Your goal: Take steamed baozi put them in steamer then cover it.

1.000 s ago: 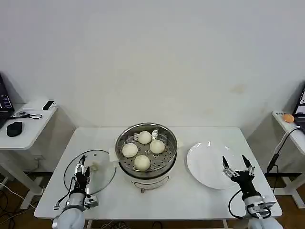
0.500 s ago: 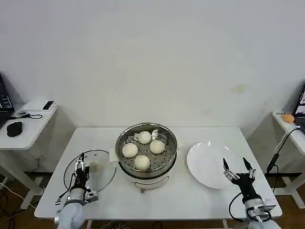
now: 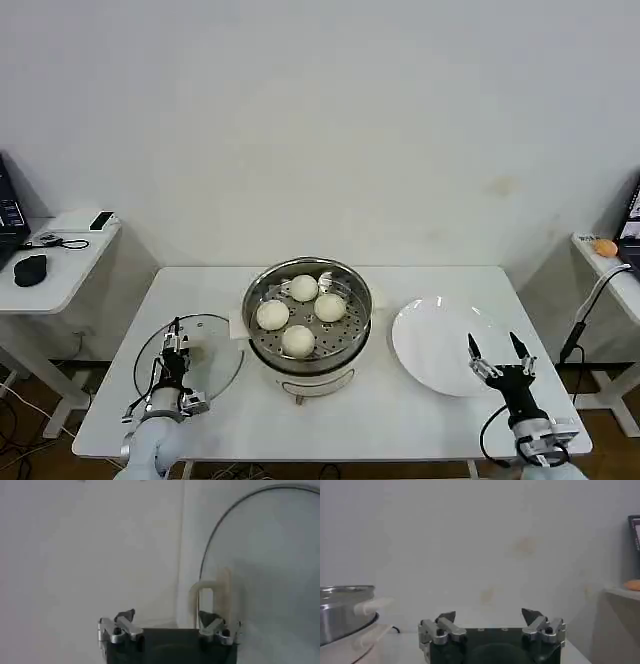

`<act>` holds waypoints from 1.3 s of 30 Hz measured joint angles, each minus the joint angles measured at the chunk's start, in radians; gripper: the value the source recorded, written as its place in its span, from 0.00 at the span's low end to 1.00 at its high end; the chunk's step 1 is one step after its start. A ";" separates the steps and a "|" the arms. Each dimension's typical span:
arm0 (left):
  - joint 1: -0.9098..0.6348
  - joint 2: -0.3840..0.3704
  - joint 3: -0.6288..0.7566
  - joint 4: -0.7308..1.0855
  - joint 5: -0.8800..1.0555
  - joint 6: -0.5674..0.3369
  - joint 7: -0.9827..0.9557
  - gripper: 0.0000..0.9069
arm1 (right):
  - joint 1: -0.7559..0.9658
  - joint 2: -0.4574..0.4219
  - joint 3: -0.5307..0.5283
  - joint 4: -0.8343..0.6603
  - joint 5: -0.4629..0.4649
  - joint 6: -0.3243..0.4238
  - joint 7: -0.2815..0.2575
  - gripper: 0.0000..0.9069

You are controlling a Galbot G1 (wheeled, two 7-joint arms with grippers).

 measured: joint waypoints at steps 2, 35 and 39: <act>-0.003 0.000 0.000 0.012 -0.003 -0.003 -0.003 0.00 | 0.000 0.000 0.000 -0.001 0.000 0.000 0.000 1.00; 0.063 0.034 -0.043 -0.081 0.027 0.022 -0.005 0.00 | 0.029 -0.011 0.003 0.000 0.013 -0.007 0.002 1.00; 0.097 0.036 -0.066 -0.169 0.051 0.062 0.038 0.00 | 0.035 -0.015 0.002 0.002 0.021 -0.008 0.002 1.00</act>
